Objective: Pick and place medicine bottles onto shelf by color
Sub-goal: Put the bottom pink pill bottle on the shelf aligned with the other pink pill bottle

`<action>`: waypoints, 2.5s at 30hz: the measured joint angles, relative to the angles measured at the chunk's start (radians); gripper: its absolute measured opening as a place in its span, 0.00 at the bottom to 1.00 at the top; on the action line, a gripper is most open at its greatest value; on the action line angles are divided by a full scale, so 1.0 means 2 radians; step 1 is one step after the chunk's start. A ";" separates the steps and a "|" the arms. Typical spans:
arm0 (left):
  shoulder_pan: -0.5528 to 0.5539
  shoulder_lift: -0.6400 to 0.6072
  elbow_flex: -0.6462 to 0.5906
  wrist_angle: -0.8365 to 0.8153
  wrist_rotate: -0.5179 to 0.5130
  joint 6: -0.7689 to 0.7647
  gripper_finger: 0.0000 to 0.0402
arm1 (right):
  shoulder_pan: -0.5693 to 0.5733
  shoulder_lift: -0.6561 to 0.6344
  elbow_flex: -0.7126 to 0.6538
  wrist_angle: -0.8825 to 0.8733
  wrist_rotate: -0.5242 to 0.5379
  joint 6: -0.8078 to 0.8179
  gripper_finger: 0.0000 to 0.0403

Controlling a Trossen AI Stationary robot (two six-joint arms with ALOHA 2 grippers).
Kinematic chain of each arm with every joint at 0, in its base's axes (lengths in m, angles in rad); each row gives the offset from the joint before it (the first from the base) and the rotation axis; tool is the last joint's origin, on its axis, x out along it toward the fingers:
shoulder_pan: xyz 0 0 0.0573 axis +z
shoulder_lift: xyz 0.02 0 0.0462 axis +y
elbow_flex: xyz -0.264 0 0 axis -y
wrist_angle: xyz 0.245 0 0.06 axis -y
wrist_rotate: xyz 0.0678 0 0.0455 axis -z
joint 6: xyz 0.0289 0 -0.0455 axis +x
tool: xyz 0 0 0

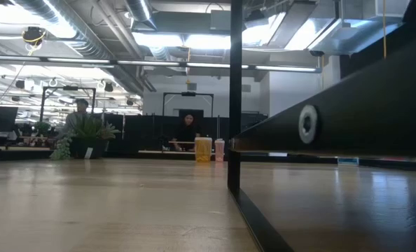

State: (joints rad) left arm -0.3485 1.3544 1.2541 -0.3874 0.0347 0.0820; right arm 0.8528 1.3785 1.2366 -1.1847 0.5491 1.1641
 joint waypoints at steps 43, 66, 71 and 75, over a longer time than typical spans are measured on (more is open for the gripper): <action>-0.197 0.088 0.005 -0.146 -0.104 -0.388 0.85 | 0.000 0.000 0.000 0.003 0.000 0.001 0.67; -0.212 0.222 0.005 -0.004 -0.104 -0.336 0.85 | 0.000 0.000 0.000 0.007 0.000 -0.024 0.67; -0.216 0.223 0.005 0.022 -0.112 -0.306 0.85 | 0.000 0.000 0.000 0.007 -0.001 -0.024 0.67; -0.219 0.231 0.004 0.027 -0.120 -0.292 0.85 | 0.000 0.000 0.000 0.007 -0.001 -0.024 0.67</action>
State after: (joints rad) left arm -0.7867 1.8172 1.2621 -0.3329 -0.2055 -0.5024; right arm 0.8532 1.3785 1.2366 -1.1709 0.5480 1.1156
